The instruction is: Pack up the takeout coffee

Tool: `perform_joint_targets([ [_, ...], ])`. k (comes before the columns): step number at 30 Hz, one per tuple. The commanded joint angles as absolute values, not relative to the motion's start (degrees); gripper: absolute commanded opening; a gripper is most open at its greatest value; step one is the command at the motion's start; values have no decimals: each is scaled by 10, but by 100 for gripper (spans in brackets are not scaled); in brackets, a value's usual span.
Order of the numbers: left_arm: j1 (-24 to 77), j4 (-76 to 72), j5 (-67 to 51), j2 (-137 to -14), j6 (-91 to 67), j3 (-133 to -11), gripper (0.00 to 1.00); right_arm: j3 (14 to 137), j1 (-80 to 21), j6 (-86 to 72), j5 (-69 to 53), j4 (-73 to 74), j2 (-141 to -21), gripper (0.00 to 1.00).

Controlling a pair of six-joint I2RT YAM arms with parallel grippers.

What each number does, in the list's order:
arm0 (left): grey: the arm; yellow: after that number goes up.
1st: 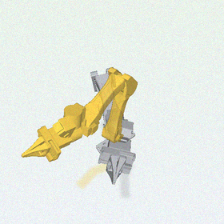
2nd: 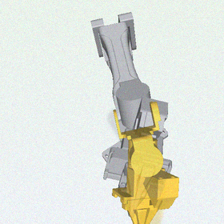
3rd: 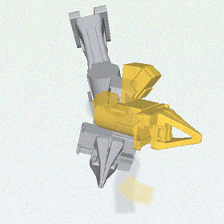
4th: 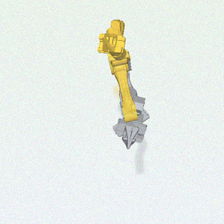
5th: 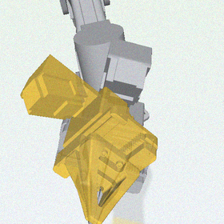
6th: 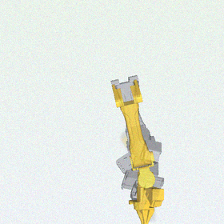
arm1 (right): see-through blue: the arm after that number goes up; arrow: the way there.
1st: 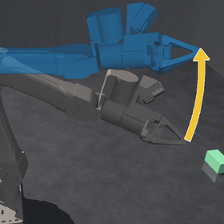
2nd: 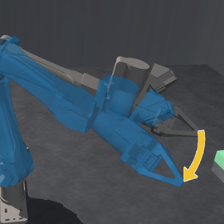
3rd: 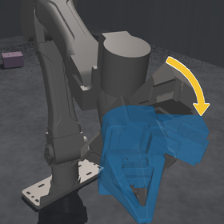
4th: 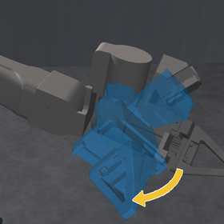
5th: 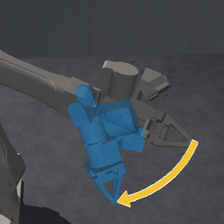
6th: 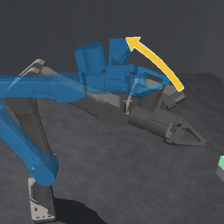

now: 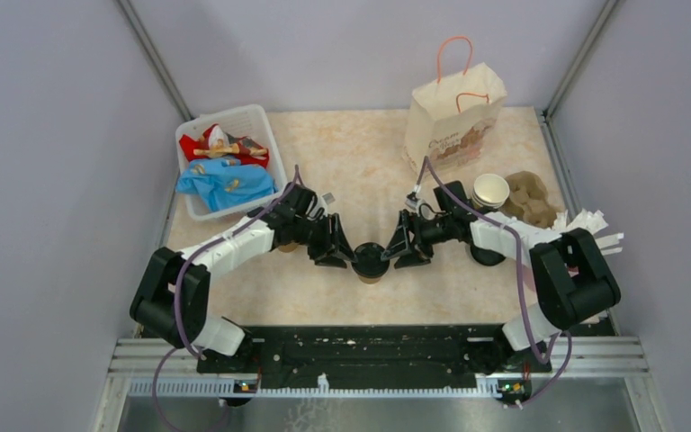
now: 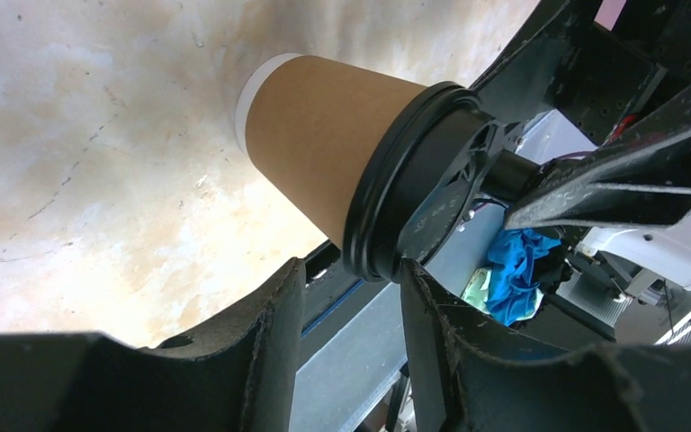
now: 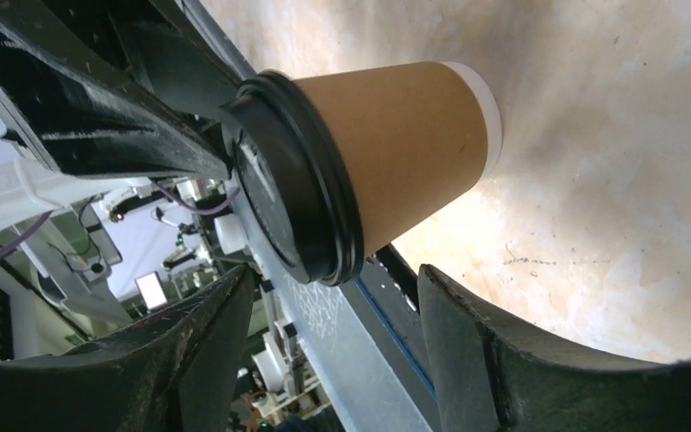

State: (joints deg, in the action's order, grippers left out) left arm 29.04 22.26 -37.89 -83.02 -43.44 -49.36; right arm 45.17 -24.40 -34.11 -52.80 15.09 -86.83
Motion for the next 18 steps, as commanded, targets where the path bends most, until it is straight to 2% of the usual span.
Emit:
perform_joint_targets([
  [1,290,197,-383,-831,-422,-472,49,443,-248,-364,-528,83,-889,64],
  [4,291,193,-380,-833,-418,-459,47,436,-244,-378,-525,55,-908,56],
  [9,292,194,-355,-840,-404,-436,45,398,-229,-402,-526,-18,-941,48],
  [14,292,195,-330,-847,-385,-404,44,382,-226,-396,-521,-26,-961,45],
  [18,293,223,-329,-824,-372,-425,47,400,-226,-398,-522,7,-911,49],
])
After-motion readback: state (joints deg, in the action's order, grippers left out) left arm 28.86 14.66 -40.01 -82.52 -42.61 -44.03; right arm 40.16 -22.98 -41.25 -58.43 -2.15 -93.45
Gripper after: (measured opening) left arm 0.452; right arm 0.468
